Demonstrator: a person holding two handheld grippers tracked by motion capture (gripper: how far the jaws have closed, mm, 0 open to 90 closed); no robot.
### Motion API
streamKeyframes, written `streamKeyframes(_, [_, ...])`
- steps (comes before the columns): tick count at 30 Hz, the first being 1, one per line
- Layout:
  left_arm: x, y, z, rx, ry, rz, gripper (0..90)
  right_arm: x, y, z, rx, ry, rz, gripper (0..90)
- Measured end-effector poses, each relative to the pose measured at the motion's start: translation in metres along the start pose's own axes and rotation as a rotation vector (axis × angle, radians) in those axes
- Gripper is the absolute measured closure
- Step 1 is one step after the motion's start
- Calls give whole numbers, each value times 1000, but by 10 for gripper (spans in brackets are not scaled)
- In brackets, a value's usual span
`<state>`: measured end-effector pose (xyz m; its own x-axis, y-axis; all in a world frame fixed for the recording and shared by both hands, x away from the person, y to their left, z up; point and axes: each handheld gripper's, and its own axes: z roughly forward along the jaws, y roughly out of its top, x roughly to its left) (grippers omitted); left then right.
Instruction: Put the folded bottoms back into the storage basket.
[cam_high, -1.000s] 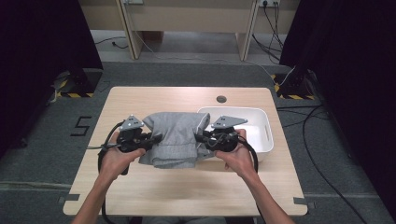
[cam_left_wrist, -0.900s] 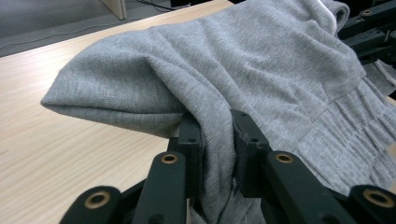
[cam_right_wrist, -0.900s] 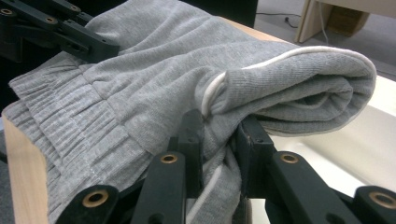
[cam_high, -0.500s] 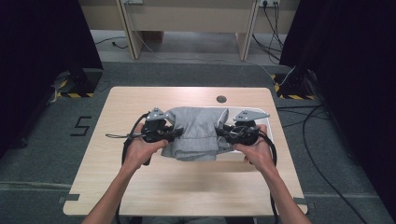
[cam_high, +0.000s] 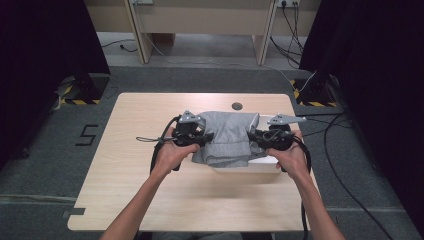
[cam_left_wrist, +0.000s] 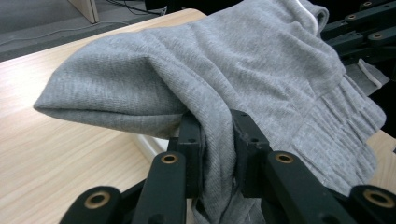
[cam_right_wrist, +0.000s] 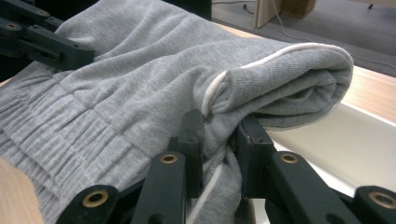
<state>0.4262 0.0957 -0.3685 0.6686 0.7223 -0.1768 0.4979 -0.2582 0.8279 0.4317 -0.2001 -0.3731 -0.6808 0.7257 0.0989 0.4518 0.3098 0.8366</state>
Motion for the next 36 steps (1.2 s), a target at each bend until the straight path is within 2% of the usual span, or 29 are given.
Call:
streamKeyframes(5, [-3,6,11,0,-10,0,747,-12,-2,-2,13,-16,11,748])
streamKeyframes(16, [-7,15,40,22,-3,-8,747,-30,-4,-4,33,-49,39,750])
streamKeyframes(25, [-5,16,63,40,-8,-34,748,-46,-11,-1,54,-70,60,750])
streamKeyframes(36, [-6,17,82,68,4,-33,745,-59,-17,3,80,-91,86,750])
